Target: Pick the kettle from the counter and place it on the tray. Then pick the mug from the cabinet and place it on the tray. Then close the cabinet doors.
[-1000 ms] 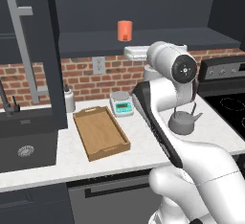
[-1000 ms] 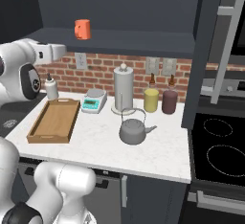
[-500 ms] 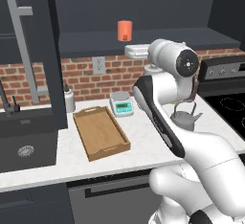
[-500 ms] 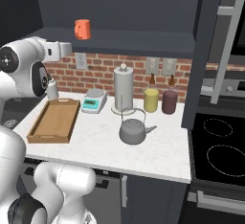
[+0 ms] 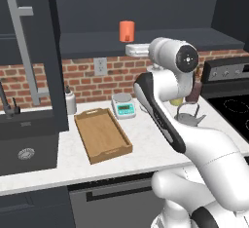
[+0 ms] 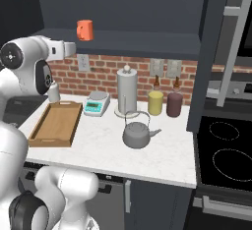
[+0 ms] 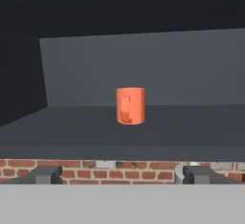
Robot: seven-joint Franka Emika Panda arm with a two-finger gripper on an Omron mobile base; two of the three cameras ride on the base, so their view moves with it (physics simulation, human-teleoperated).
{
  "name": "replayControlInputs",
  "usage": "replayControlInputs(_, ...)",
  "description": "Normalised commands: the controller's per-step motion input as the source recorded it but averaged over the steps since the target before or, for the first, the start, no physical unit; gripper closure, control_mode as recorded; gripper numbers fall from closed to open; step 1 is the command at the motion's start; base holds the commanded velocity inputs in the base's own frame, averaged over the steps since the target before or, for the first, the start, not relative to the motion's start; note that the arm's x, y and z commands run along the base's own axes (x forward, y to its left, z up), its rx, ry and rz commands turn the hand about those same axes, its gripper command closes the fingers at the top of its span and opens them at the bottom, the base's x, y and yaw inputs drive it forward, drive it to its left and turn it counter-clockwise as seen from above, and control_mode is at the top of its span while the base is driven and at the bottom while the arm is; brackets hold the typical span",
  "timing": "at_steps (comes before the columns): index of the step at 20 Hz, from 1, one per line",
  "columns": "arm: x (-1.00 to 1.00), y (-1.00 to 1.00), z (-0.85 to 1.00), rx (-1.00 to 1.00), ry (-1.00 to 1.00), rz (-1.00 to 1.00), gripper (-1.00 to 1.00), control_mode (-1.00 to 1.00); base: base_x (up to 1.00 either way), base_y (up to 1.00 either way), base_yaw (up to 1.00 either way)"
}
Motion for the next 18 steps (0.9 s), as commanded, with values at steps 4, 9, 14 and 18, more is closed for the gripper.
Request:
replayControlInputs(4, 0.0, 0.0, 0.0, 0.0, 0.01, 0.0, -1.0, -1.0, 0.0, 0.0, 0.0)
replayControlInputs(9, 0.0, 0.0, 0.0, 0.0, 0.0, 0.01, -1.0, -1.0, 0.0, 0.0, 0.0)
replayControlInputs(14, 0.0, 0.0, 0.0, 0.0, 0.0, 0.03, -1.0, -1.0, 0.0, 0.0, 0.0)
replayControlInputs(18, 0.02, 0.0, 0.0, 0.0, 0.0, 0.05, -1.0, -1.0, 0.0, 0.0, 0.0)
